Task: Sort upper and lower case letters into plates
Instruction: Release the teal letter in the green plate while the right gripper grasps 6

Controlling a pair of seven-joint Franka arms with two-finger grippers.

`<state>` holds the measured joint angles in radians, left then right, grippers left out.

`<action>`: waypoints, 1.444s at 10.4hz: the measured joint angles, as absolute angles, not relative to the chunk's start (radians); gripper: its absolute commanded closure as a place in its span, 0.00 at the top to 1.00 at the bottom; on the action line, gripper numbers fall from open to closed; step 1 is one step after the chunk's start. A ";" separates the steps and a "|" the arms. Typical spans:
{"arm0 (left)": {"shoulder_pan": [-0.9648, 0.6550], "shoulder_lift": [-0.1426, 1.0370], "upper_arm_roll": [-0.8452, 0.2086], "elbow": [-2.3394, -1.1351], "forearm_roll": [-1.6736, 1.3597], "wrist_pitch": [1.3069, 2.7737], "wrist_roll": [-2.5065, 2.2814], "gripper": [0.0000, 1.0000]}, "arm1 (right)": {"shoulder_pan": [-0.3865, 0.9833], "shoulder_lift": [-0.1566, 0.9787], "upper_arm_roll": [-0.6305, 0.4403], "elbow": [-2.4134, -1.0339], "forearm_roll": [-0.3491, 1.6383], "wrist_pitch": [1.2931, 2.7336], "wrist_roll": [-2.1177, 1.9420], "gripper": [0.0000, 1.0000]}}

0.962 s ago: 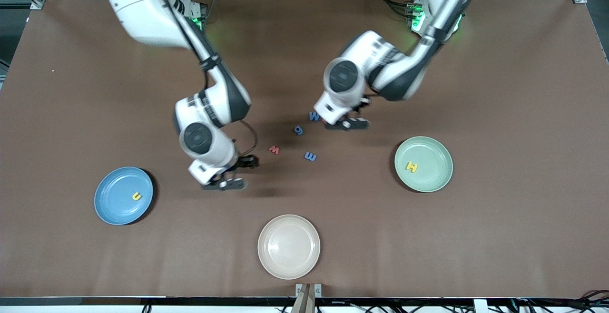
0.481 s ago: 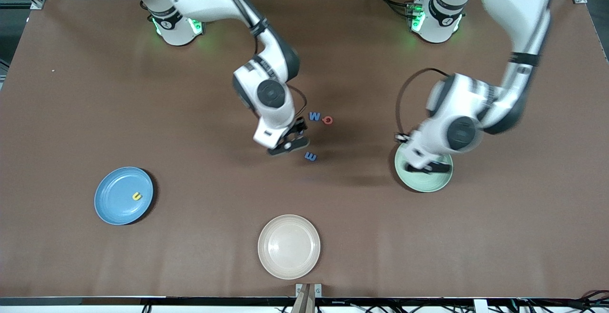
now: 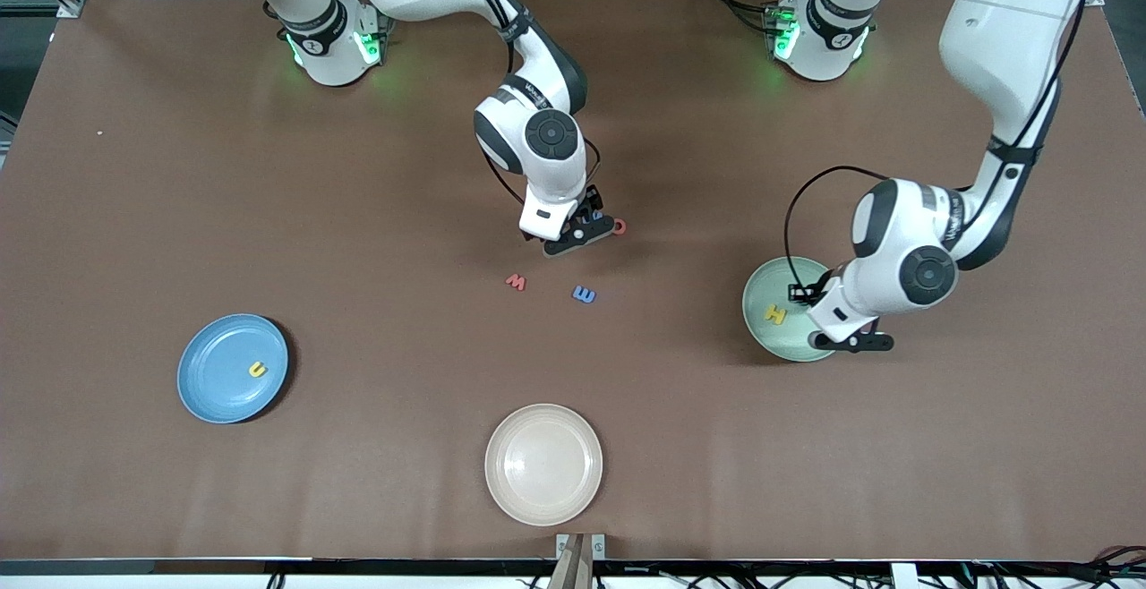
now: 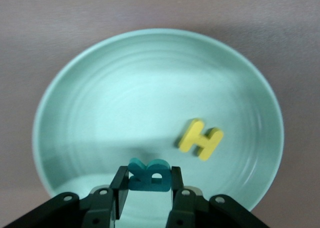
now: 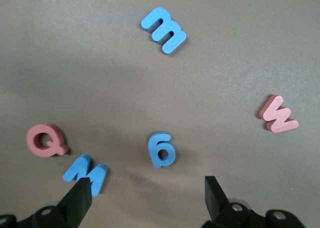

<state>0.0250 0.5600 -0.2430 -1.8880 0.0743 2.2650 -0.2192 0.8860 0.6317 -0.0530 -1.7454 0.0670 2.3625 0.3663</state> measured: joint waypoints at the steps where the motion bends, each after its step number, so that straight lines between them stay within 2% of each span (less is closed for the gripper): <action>1: 0.017 0.569 -0.243 -1.888 0.075 2.280 -0.238 1.00 | 0.885 0.632 -0.057 -1.774 0.048 2.408 0.366 1.00; 5: -0.005 0.567 -0.249 -1.886 0.098 2.278 -0.383 1.00 | 0.879 0.634 -0.067 -1.814 0.034 2.474 0.365 1.00; 10: -0.216 0.547 -0.261 -1.869 0.099 2.269 -0.730 1.00 | 0.881 0.670 -0.066 -1.788 -0.018 2.498 0.335 1.00; 15: -0.227 0.545 -0.261 -1.856 0.099 2.265 -0.825 1.00 | 0.883 0.692 -0.059 -1.774 -0.038 2.536 0.305 1.00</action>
